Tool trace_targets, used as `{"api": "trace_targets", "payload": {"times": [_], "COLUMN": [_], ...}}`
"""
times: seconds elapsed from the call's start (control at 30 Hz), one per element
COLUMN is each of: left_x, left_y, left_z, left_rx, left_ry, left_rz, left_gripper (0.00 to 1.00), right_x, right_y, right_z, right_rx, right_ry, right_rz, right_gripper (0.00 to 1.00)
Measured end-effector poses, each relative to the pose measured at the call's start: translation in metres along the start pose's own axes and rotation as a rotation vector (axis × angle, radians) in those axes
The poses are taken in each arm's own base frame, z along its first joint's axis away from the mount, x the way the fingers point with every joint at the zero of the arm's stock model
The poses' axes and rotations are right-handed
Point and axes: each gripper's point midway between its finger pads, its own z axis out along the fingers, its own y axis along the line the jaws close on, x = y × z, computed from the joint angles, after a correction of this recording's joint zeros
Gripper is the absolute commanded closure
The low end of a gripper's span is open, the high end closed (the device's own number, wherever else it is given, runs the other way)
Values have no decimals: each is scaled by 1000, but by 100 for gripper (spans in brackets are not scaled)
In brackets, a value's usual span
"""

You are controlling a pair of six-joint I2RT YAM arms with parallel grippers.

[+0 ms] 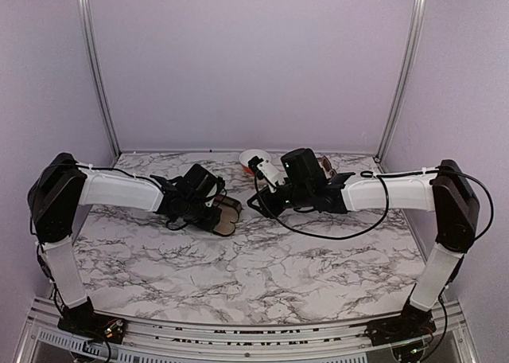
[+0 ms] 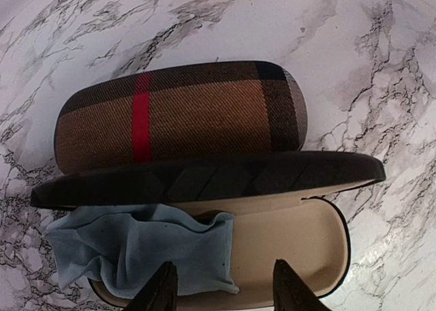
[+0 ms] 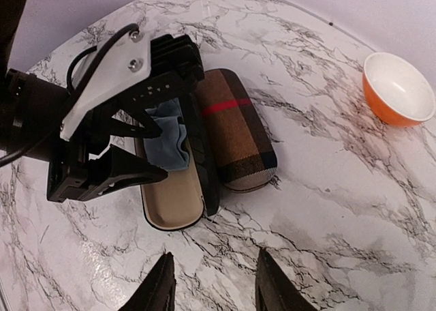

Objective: Organize the sunglasses
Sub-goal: Adjust the folded cleaning cloth with the sunglasses case.

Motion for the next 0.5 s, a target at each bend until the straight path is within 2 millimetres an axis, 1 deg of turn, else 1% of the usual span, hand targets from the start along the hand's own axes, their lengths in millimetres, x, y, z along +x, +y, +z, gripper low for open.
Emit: {"api": "trace_targets", "payload": {"times": [0.07, 0.13, 0.23, 0.4, 0.5], "left_x": [4, 9, 13, 8, 8], "left_y": [0, 0, 0, -2, -3], "left_z": [6, 11, 14, 15, 19], "left_rx": [-6, -13, -13, -7, -9], "left_ry": [22, 43, 65, 61, 67], "left_rz": [-2, -2, -1, -3, -2], "left_gripper": [52, 55, 58, 59, 59], "right_x": [0, 0, 1, 5, 7], "right_y": [0, -1, -1, -1, -1], "right_z": [0, 0, 1, 4, 5], "right_rx": [2, 3, 3, 3, 3], "right_ry": [0, 0, 2, 13, 17], "right_rz": [2, 3, 6, 11, 12], "right_gripper": [61, 61, 61, 61, 61]}}
